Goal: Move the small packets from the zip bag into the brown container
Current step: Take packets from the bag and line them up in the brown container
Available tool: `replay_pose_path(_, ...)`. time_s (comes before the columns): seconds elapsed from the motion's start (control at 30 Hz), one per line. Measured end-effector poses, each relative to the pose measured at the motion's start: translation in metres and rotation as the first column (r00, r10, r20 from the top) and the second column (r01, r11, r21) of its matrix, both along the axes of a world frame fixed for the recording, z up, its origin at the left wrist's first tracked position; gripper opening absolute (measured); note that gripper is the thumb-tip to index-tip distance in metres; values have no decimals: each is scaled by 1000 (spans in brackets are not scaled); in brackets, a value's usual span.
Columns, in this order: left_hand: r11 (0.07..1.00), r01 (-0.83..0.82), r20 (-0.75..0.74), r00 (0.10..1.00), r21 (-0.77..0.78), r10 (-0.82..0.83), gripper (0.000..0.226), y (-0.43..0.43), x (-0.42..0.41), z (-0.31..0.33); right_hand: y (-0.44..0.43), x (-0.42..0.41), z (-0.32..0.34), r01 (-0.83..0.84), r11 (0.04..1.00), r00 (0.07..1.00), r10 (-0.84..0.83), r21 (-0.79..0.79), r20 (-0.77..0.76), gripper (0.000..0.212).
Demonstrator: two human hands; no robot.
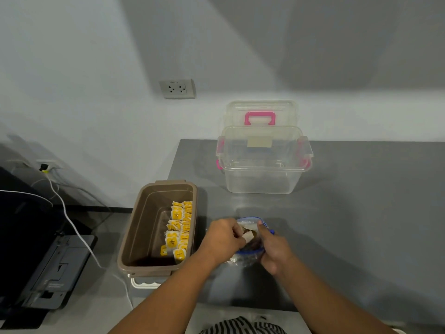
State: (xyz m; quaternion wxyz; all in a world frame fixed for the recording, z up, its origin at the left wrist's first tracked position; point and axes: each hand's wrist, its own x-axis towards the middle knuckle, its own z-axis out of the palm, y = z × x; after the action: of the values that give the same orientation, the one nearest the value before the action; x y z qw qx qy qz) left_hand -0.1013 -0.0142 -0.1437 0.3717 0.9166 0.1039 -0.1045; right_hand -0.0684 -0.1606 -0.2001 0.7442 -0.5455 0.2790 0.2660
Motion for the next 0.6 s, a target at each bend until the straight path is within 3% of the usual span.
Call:
replay_pose_path(0.13,991,129,-8,992,22,-128,23,0,-1,0,2,1,-3,-10,999,1000,10,37,-11,38)
replay_pose_path(0.3,936,315,-33,949,159,-314,31,2,0,5,1,3,-1,-18,999,1000,19,45,-5,40)
replay_pose_path(0.47,746,489,-209,871,452,-445,33,-4,13,13,3,2,1,-11,998,999,13,57,-35,38)
replay_pose_path(0.6,590,511,-232,843,625,-484,28,-2,21,13,3,1,3,-19,998,999,22,67,-48,37)
